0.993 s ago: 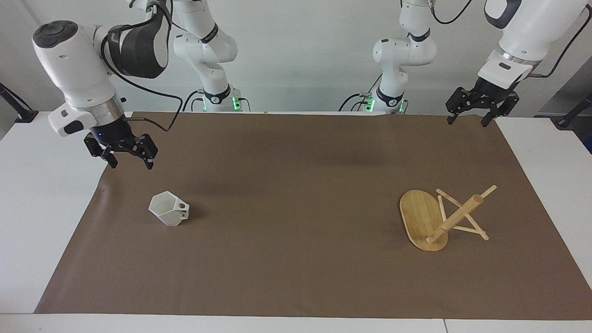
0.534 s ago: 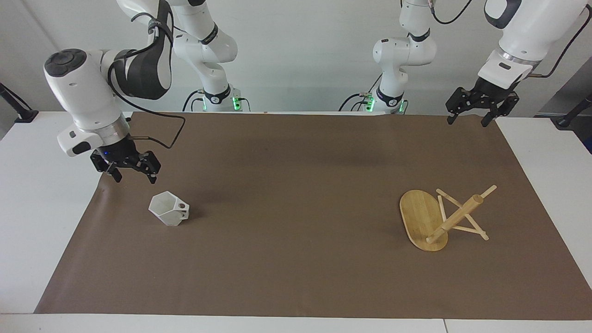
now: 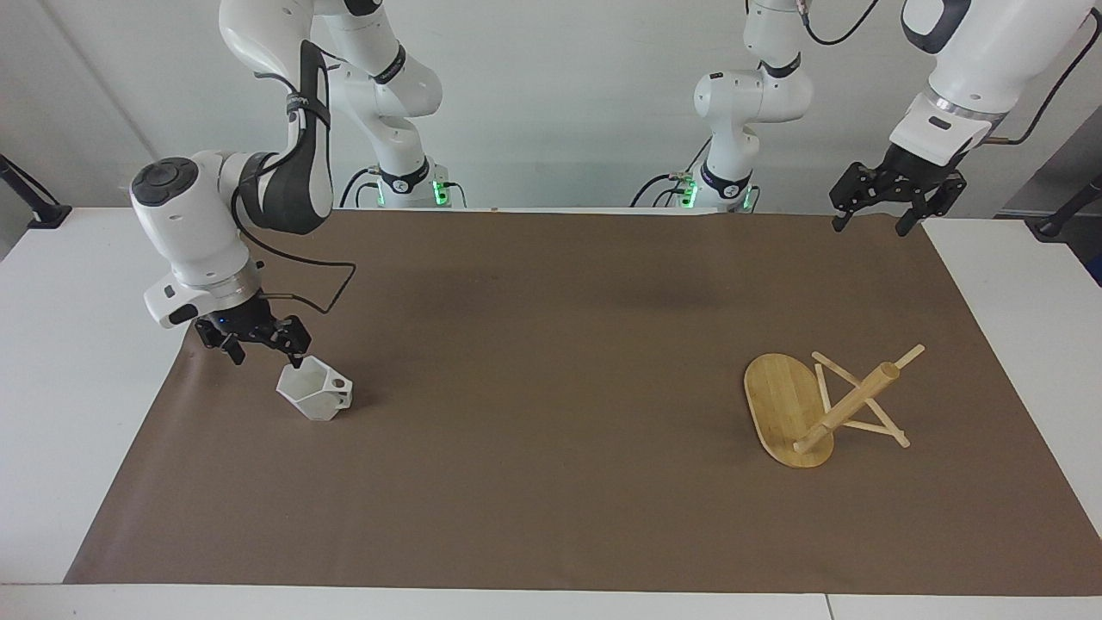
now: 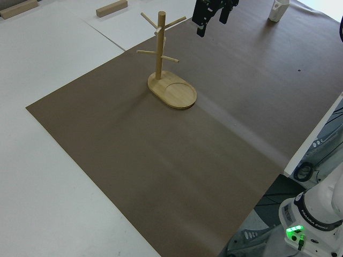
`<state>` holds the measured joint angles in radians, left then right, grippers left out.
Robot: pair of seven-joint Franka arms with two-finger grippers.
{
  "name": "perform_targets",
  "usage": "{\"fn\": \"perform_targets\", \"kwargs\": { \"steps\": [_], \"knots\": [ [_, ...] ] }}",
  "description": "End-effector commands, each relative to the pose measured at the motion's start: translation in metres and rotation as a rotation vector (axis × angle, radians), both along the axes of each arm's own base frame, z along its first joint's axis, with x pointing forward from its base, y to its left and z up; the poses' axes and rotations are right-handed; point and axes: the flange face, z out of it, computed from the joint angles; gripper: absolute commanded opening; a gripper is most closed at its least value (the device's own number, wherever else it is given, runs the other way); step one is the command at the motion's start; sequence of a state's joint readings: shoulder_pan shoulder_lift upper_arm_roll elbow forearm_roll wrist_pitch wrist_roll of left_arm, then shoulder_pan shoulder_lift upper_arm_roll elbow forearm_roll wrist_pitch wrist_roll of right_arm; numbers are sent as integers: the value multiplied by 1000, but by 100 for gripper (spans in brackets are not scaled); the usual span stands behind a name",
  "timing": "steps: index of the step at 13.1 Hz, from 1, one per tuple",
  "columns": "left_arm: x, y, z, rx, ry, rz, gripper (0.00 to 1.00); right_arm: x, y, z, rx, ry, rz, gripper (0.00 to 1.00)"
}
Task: Hang cup on rack
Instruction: 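Reach the right gripper to the white cup and grasp it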
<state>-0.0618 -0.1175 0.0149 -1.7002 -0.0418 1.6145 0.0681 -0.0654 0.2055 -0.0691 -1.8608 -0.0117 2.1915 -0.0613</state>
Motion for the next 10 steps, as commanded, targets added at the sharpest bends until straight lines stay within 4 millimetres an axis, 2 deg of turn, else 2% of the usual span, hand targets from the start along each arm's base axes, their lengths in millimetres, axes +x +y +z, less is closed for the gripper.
{"fn": "perform_targets", "kwargs": {
  "steps": [1,7,10],
  "knots": [
    [-7,2,0,-12,-4,8,100,-2,-5,-14,1,-10,-12,100],
    [-7,2,0,-12,-6,7,100,-11,-13,-44,0,-16,-34,100],
    [-7,2,0,-12,-4,8,100,-12,-14,-45,0,-15,-38,100]
  ]
}}
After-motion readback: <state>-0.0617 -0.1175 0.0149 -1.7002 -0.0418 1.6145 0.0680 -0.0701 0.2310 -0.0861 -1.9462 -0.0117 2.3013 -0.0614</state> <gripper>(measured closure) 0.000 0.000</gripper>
